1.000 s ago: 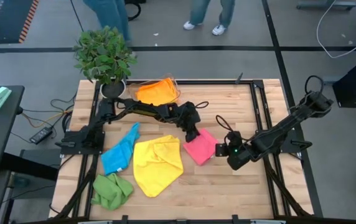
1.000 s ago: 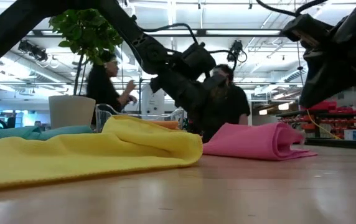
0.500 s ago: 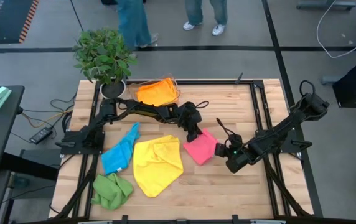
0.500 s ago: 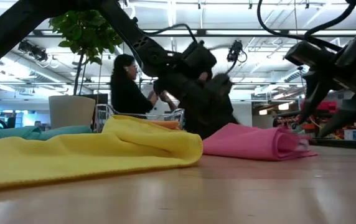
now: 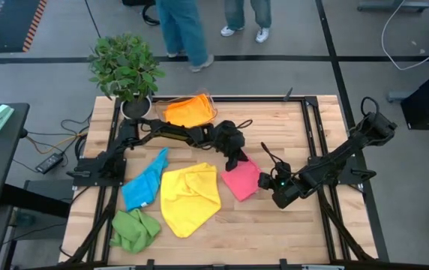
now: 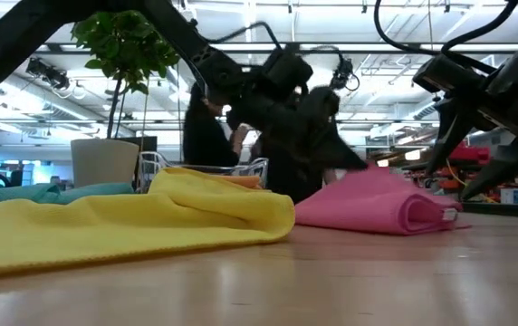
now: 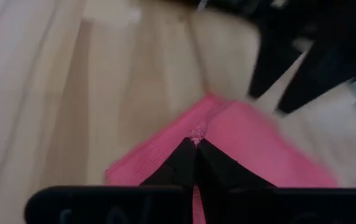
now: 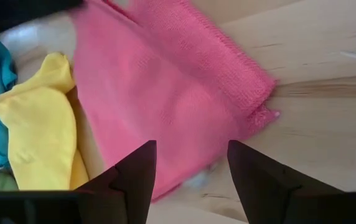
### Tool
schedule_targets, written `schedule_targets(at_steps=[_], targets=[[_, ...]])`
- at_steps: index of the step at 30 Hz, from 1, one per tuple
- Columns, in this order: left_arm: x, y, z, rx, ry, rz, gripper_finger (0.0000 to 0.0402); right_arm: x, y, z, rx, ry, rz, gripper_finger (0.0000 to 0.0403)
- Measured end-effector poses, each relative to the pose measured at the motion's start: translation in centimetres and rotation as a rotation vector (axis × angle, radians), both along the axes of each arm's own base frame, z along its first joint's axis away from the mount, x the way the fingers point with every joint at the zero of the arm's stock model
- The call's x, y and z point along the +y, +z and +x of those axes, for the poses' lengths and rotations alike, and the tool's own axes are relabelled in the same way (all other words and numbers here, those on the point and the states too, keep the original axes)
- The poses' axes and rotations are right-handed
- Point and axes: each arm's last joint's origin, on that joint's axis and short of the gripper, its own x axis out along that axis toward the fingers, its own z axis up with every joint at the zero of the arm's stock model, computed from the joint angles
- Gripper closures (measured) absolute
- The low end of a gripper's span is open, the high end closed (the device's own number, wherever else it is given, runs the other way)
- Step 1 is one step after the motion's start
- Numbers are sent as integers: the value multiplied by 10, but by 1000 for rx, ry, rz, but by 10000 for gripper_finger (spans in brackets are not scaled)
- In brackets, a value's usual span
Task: Fold microfiber towels
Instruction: Stack the folded pink microfiber cloth on top of the orange microfiber cloths in the transparent bin
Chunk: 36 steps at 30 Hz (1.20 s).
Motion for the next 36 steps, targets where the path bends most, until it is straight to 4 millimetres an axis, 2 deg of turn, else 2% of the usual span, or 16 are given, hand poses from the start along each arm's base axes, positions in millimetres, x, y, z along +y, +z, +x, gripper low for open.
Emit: schedule_targets(at_steps=[2,4,8,10,16,28,36], targets=[[0,8,1,-32,-3,24,383,0,1,0,-1,7,-3,197],[1,5,-1,3,30,69,391,0,0,0,2,8,-6,197],[2,-28,-6,158,56,91,393,0,0,0,4,8,-7,197],[1,-37,-6,175,44,81,383,0,1,0,4,8,-8,197],[1,-34,-5,176,71,106,360,2,3,5,-45,47,-38,206],[9,-4,12,38,93,134,388,-10,5,14,-52,37,-67,300],[5,-14,7,146,74,179,350,-16,0,19,-10,63,-79,336]])
